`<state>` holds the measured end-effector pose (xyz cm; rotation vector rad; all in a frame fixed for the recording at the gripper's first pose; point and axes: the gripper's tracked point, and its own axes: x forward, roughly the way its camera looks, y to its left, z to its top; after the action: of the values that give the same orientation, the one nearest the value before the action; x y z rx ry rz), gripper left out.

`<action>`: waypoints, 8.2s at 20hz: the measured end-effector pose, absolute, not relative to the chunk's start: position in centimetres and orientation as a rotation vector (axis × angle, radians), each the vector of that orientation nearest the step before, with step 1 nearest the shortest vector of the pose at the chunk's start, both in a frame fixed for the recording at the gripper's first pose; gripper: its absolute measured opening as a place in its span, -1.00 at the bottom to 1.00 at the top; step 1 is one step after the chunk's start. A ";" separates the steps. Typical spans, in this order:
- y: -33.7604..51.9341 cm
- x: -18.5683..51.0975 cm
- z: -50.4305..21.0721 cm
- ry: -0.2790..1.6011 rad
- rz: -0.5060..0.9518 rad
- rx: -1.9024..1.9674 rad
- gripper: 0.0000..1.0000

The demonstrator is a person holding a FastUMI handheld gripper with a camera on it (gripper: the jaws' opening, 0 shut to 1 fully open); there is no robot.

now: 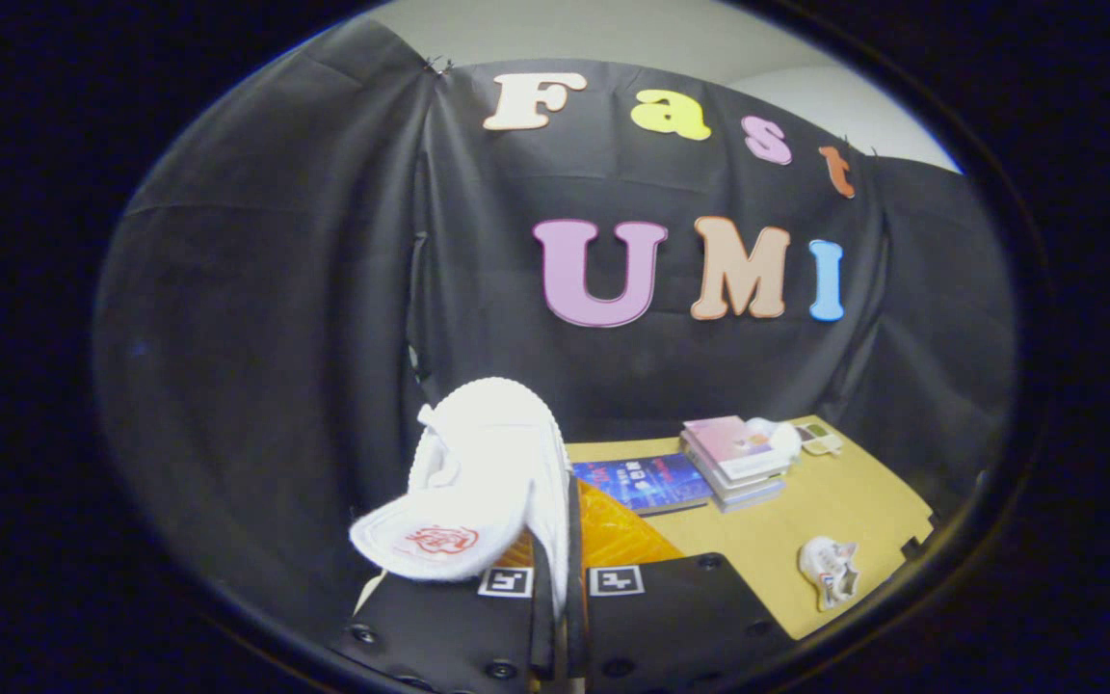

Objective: Open the storage box then place both shoes into the box .Put the left shoe in first, then the right shoe, with the right side of both shoes facing outward in a uniform manner.

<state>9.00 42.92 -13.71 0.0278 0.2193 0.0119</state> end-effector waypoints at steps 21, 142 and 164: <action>48.8 9.7 -34.5 0.892 0.111 0.058 -0.46; 29.3 9.0 -13.1 0.186 -0.268 -0.327 -0.88; 42.7 9.9 -32.6 0.668 0.086 -0.184 -0.35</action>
<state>9.86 42.71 -32.58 -0.1836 0.6683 0.0858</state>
